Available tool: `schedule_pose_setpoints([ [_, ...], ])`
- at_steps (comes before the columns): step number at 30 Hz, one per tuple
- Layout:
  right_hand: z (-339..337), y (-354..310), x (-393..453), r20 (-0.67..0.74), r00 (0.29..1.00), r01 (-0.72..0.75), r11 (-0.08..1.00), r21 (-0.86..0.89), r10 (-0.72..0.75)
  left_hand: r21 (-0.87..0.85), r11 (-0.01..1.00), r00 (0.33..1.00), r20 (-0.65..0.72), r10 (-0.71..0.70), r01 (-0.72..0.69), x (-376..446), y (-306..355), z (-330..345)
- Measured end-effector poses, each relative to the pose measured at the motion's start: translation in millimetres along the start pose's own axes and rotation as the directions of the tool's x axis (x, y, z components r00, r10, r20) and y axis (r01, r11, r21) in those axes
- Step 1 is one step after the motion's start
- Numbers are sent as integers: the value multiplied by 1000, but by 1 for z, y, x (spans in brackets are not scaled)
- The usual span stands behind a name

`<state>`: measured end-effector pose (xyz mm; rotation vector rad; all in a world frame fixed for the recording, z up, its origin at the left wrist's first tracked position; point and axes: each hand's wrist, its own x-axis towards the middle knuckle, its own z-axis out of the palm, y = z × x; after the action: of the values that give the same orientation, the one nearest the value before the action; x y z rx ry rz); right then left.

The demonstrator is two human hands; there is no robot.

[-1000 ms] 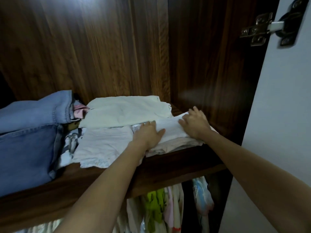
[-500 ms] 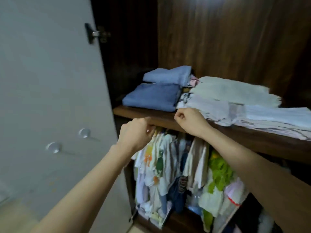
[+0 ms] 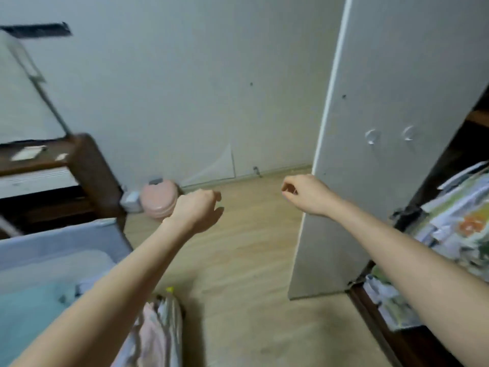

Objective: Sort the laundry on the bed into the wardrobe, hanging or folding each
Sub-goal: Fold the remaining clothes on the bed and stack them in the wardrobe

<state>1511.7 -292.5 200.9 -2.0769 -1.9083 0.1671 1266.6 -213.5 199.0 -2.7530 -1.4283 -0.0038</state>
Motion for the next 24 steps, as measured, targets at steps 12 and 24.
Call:
schedule_pose_setpoints([
  [12,119,-203,199,174,959,230,973,-24,-222,40,952,948,90,-306,303,23,-248,36],
  [24,190,-200,461,322,891,339,941,-5,-319,-87,859,860,143,-490,504,248,-357,90],
])
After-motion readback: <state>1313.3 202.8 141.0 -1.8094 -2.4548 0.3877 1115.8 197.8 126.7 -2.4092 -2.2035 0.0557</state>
